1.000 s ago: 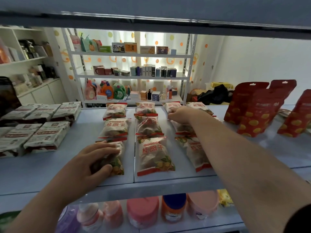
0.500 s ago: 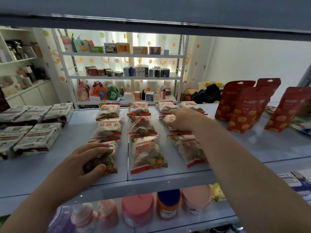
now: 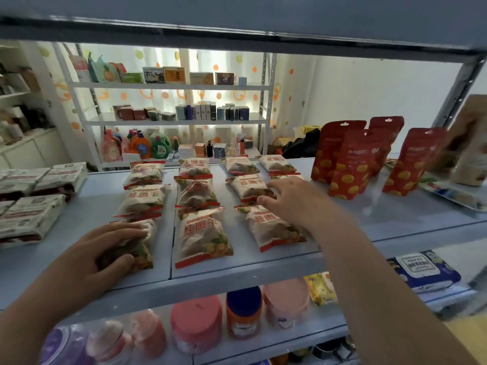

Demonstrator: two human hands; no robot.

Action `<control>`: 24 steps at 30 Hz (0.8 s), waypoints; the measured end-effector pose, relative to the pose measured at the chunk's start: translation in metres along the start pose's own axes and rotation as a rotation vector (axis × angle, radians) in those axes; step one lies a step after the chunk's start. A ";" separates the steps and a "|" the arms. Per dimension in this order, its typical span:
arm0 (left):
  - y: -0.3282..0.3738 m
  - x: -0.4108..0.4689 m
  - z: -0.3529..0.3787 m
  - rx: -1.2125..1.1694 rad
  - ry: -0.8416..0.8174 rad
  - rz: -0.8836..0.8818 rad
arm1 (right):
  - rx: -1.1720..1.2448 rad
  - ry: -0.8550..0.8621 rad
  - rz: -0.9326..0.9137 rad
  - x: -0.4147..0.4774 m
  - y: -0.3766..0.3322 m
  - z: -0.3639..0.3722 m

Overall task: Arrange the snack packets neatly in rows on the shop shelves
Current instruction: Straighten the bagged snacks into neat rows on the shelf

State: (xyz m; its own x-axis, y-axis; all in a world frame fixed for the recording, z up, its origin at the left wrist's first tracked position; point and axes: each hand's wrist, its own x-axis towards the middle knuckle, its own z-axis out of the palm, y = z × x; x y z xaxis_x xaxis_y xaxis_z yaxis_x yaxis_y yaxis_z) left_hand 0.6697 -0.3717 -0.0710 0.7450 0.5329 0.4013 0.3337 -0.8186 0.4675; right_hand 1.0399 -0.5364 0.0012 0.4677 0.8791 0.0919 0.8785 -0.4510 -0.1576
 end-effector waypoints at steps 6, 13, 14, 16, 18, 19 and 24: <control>-0.026 0.005 0.005 0.058 -0.016 0.044 | -0.124 -0.144 0.082 0.027 0.046 -0.007; -0.025 0.006 0.005 0.058 0.009 0.076 | 0.035 -0.061 0.041 0.026 0.052 -0.016; -0.023 0.006 0.005 0.057 0.014 0.079 | 0.075 -0.009 0.047 0.019 0.056 -0.015; -0.021 0.006 0.006 0.050 0.028 0.088 | 0.091 0.066 0.071 0.000 0.065 -0.009; -0.023 0.006 0.006 0.052 0.031 0.095 | 0.041 0.063 0.114 -0.019 0.070 0.001; -0.024 0.006 0.006 0.053 0.030 0.092 | 0.015 0.047 0.127 -0.026 0.071 0.007; -0.029 0.008 0.007 0.065 0.020 0.093 | 0.067 0.085 0.092 -0.035 0.071 0.016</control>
State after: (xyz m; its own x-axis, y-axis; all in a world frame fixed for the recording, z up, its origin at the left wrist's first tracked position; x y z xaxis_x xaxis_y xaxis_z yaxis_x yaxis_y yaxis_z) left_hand 0.6697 -0.3456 -0.0867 0.7629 0.4576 0.4568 0.3007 -0.8765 0.3760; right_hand 1.0838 -0.5968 -0.0291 0.5552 0.8169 0.1564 0.8243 -0.5156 -0.2338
